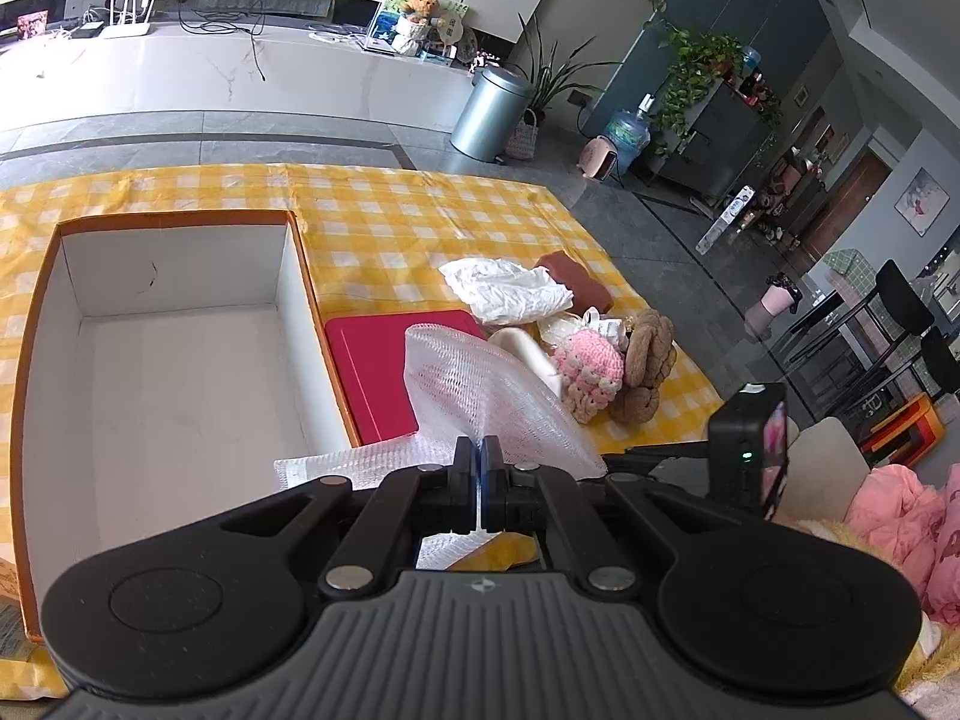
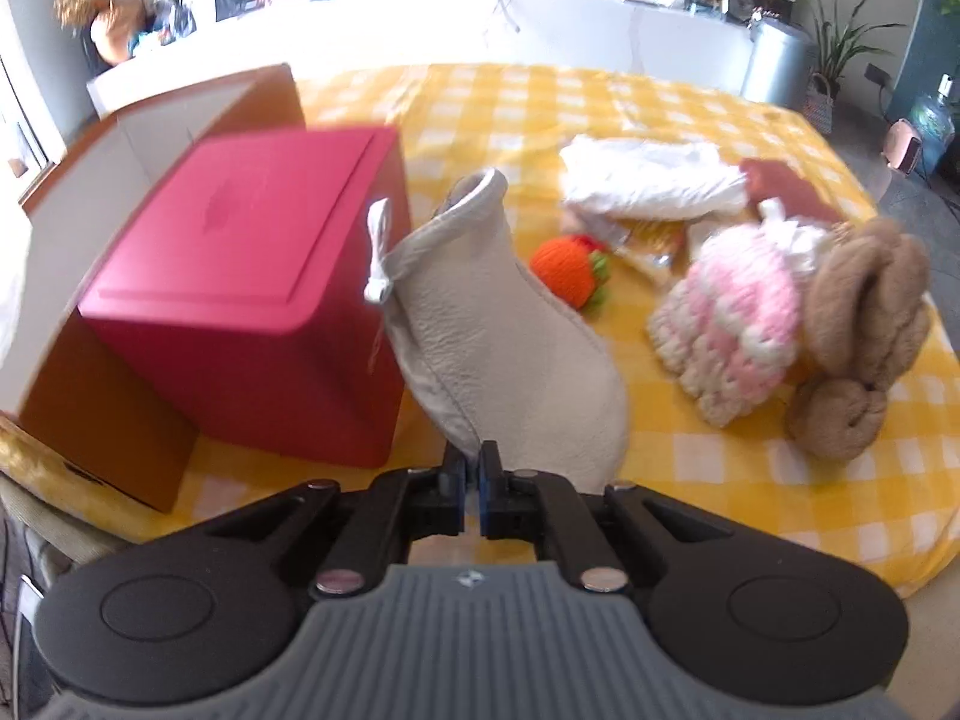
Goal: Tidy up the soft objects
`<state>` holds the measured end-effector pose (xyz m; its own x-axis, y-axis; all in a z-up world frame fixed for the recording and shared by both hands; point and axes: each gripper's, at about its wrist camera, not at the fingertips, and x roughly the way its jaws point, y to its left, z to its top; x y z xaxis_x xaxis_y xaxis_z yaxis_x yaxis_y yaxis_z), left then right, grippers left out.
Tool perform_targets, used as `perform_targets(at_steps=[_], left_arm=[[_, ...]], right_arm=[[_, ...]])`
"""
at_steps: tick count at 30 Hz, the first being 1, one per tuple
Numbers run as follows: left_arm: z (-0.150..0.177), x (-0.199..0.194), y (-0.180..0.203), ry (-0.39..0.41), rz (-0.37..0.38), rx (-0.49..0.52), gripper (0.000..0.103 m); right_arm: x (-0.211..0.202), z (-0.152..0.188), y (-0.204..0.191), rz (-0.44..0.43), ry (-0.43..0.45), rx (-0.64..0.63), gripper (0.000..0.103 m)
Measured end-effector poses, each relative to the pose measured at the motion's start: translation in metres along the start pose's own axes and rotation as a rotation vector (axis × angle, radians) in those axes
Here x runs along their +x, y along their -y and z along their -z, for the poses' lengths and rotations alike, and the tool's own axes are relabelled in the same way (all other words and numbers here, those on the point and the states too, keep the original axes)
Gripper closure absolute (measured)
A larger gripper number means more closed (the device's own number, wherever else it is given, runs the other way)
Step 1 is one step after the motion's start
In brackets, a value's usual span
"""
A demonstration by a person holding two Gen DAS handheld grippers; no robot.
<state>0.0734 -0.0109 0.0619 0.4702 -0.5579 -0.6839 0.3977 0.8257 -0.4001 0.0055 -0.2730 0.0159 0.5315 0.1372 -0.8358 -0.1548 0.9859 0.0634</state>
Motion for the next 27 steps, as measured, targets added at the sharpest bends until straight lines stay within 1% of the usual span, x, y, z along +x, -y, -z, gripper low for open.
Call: perform_targets(at_steps=[6, 8, 11, 14, 16, 19, 21, 22, 24, 27], left_arm=[[-0.005, -0.019, -0.010, 0.053, -0.015, -0.027, 0.102], [-0.007, -0.029, -0.015, 0.075, -0.034, -0.033, 0.102], [-0.011, -0.045, -0.023, 0.104, -0.086, -0.037, 0.102], [-0.013, -0.059, -0.037, 0.129, -0.140, -0.060, 0.102], [-0.013, -0.065, -0.046, 0.145, -0.158, -0.087, 0.102], [-0.012, -0.064, -0.059, 0.137, -0.175, -0.117, 0.102], [-0.011, -0.054, -0.066, 0.120, -0.207, -0.123, 0.102], [-0.010, -0.049, -0.069, 0.108, -0.228, -0.121, 0.102], [-0.008, -0.036, -0.074, 0.075, -0.295, -0.100, 0.102], [-0.004, -0.019, -0.078, 0.039, -0.402, -0.037, 0.102]], right_arm=[[-0.060, -0.015, 0.019, 0.002, 0.140, 0.048, 0.102], [-0.079, -0.019, 0.019, -0.003, 0.190, 0.042, 0.102], [-0.106, -0.027, 0.010, -0.034, 0.254, 0.033, 0.102], [-0.125, -0.036, -0.002, -0.115, 0.302, 0.001, 0.102], [-0.132, -0.041, -0.007, -0.175, 0.322, -0.003, 0.102], [-0.136, -0.051, -0.023, -0.253, 0.350, -0.017, 0.102], [-0.137, -0.057, -0.039, -0.306, 0.356, -0.036, 0.102], [-0.136, -0.059, -0.047, -0.332, 0.354, -0.044, 0.102], [-0.134, -0.064, -0.064, -0.383, 0.344, -0.068, 0.102], [-0.131, -0.070, -0.088, -0.428, 0.335, -0.122, 0.102]])
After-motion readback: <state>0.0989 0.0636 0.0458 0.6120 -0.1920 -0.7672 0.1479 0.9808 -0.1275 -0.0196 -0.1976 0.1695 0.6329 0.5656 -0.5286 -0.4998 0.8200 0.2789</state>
